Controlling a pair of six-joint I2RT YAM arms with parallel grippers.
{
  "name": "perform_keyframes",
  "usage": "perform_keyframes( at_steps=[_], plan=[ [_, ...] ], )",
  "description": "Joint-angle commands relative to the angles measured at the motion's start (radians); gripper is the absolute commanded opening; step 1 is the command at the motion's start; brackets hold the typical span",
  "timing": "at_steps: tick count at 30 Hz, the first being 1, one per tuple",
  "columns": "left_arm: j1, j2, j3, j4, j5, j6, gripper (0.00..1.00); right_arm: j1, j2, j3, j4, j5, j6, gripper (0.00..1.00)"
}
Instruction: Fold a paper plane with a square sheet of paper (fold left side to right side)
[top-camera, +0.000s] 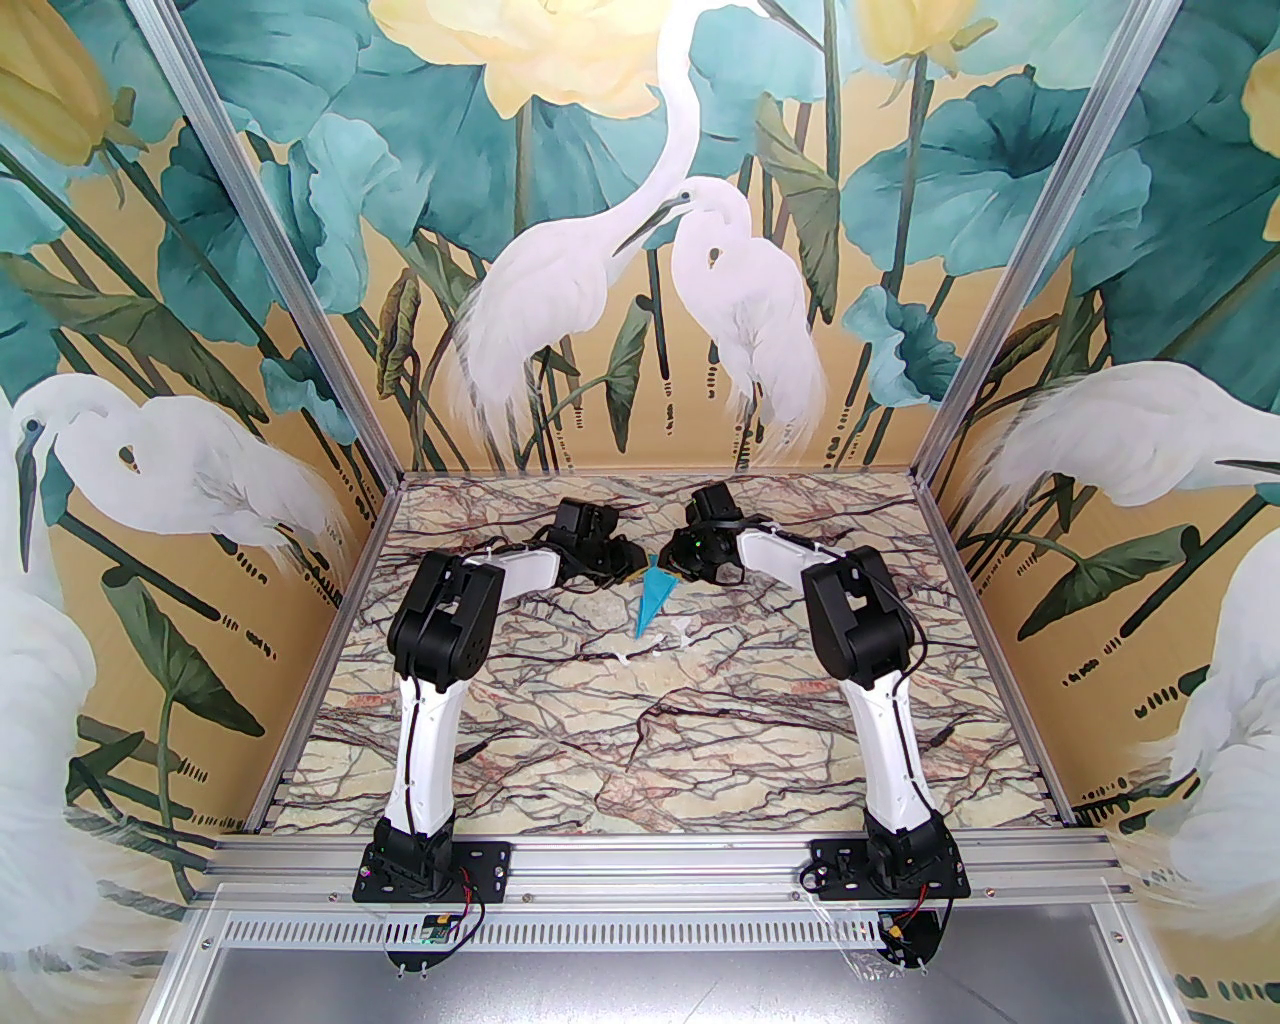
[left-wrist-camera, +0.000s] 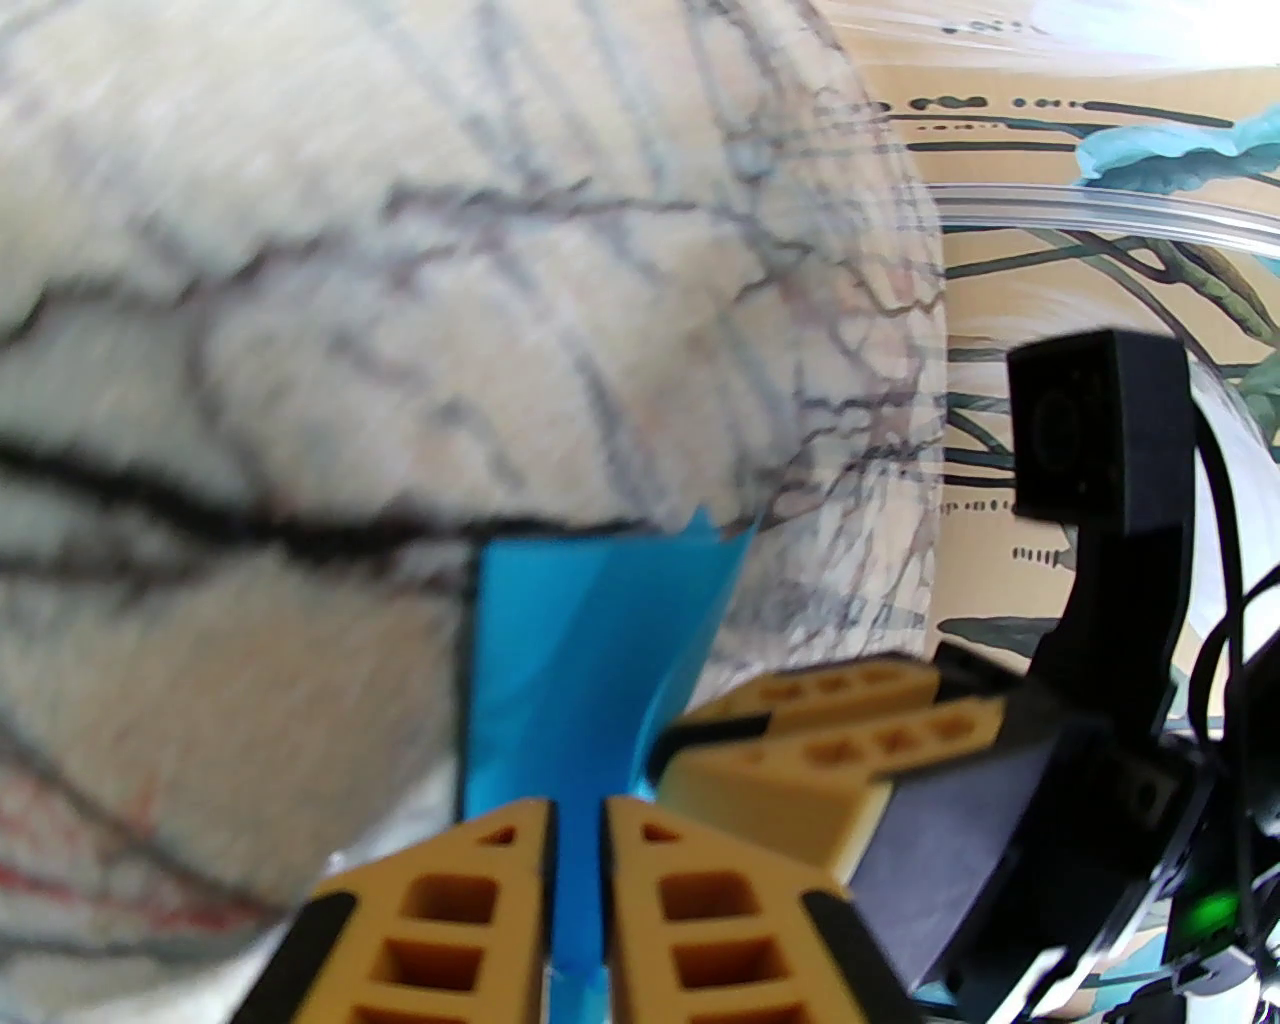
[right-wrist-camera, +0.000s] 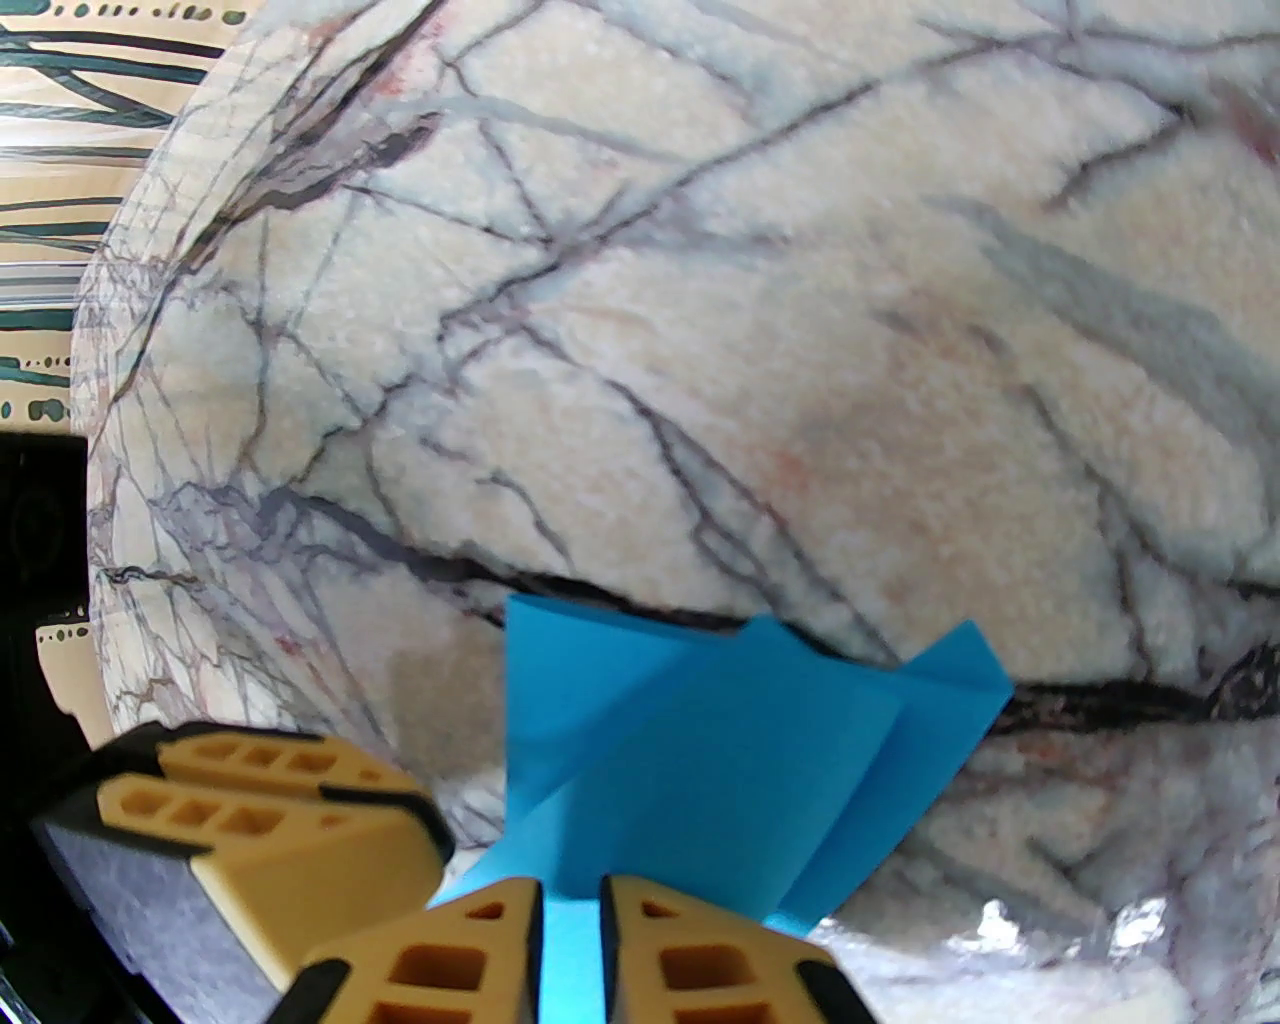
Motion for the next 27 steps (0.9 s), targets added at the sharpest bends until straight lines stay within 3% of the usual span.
perform_keyframes(
  at_steps=[1,15,27],
  plan=[
    [-0.007,0.055,0.044,-0.004,0.036,-0.012,0.16,0.000,-0.032,-0.019,0.005,-0.009,-0.023,0.16],
    [-0.013,0.093,0.053,-0.057,-0.014,-0.018,0.12,0.032,-0.071,-0.086,0.091,-0.040,0.023,0.18],
    [-0.019,0.093,0.050,-0.056,-0.017,-0.022,0.13,0.047,-0.012,-0.075,0.097,-0.030,0.034,0.18]
  ],
)
